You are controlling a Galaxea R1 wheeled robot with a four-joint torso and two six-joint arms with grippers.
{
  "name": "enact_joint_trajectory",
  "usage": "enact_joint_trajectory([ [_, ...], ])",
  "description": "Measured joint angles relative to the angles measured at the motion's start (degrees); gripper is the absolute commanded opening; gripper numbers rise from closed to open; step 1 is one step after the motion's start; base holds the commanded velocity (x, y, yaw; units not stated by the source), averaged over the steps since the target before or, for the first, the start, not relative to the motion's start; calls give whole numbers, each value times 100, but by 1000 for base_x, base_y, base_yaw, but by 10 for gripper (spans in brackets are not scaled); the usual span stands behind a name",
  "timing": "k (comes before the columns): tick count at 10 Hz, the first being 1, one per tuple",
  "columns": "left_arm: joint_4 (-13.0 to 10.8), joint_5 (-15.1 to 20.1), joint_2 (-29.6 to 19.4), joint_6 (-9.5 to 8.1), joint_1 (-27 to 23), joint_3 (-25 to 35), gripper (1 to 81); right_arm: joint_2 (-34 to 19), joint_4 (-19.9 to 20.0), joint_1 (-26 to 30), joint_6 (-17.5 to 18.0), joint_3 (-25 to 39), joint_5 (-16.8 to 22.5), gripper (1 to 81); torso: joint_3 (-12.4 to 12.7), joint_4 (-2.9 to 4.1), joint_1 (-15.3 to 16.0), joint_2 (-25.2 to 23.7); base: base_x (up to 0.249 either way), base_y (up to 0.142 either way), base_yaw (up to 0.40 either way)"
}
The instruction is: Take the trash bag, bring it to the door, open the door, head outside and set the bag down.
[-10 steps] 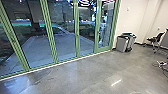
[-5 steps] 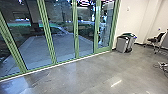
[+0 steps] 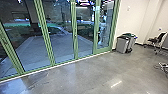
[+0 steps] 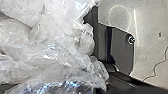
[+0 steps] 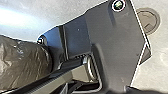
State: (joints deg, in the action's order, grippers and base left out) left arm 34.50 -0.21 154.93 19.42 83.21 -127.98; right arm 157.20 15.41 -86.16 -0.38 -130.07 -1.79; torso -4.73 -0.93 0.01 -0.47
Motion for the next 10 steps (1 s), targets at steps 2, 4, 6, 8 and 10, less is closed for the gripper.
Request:
enact_joint_trajectory([
  [2,0,0,0,0,0,0,10,0,-1,0,0,0,0,811,0,0,0,0,133,-68,0],
  [4,0,0,2,0,-2,0,10,0,0,0,0,0,-2,811,0,0,0,0,133,-67,0],
  [6,0,0,2,0,-2,0,10,0,-1,-2,0,0,0,811,0,0,0,0,132,-63,0],
  [8,0,0,17,0,-4,0,10,-2,-1,0,-2,0,-2,811,0,0,2,0,125,0,0],
  [10,0,0,22,0,13,5,10,2,-1,0,0,-2,-5,811,0,0,0,0,124,0,0],
])
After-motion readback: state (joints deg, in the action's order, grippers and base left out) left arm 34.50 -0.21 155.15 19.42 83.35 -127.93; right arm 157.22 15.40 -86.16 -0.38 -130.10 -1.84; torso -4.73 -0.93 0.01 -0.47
